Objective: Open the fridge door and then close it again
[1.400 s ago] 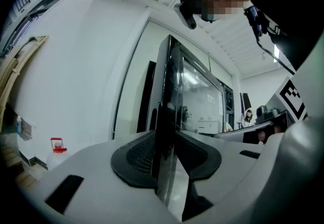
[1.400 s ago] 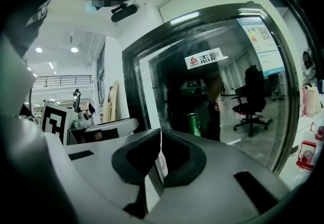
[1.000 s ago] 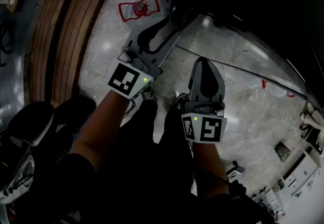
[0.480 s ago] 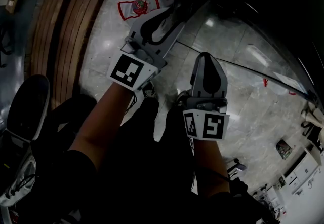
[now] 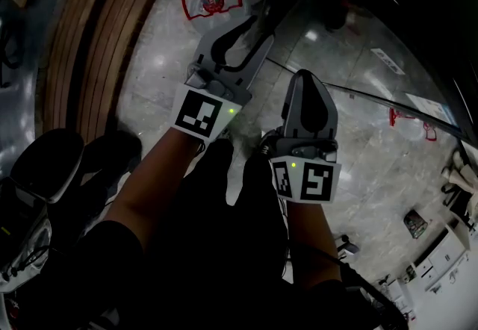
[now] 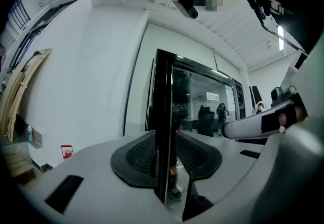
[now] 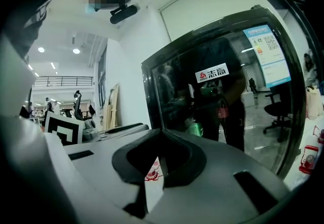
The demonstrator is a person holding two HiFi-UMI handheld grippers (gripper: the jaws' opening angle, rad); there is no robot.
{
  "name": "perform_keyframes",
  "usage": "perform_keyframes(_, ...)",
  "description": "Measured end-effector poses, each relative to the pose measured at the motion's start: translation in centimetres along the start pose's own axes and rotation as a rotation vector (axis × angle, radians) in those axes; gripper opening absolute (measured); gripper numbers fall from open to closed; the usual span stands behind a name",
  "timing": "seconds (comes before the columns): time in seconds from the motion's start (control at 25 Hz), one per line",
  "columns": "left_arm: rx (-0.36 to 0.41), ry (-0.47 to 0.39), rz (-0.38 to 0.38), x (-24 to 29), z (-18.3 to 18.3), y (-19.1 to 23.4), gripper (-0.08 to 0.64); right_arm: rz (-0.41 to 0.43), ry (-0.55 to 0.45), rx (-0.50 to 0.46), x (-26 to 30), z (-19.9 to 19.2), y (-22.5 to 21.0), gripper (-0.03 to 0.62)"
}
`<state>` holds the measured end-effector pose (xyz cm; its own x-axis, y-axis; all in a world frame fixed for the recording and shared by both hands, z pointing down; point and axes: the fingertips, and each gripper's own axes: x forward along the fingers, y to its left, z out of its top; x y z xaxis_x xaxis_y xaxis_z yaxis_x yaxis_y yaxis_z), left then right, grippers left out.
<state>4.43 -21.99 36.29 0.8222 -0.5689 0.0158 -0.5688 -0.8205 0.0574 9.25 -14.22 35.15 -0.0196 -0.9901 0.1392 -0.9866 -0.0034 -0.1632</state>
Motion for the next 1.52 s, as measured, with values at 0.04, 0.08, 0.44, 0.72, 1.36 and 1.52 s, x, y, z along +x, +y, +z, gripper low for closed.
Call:
perform_keyframes(0.04,0.0,-0.003,-0.001,-0.5,0.0,-0.5,0.126,0.002,0.001,0.002,-0.3,0.0,0.0,0.017)
perform_keyframes(0.08,0.0,-0.006,0.001,-1.0,0.0,-1.0,0.117,0.004,0.002,0.006,-0.7,-0.1,0.1,0.017)
perform_keyframes(0.44,-0.015,-0.005,0.04,-6.2,1.1,-5.1,0.008,0.035,-0.004,-0.011,-3.7,0.3,1.8,0.015)
perform_keyframes(0.72,-0.016,-0.006,0.084,-8.3,2.6,-7.9,0.006,0.076,-0.026,-0.058,-6.4,1.1,2.5,0.015)
perform_keyframes(1.36,-0.036,0.009,0.144,-11.1,5.5,-10.8,0.006,0.128,-0.007,-0.095,-10.3,3.8,3.8,0.015)
perform_keyframes(1.52,-0.04,0.011,0.153,-11.6,6.1,-11.0,0.006,0.133,-0.003,-0.094,-10.8,4.1,3.8,0.015)
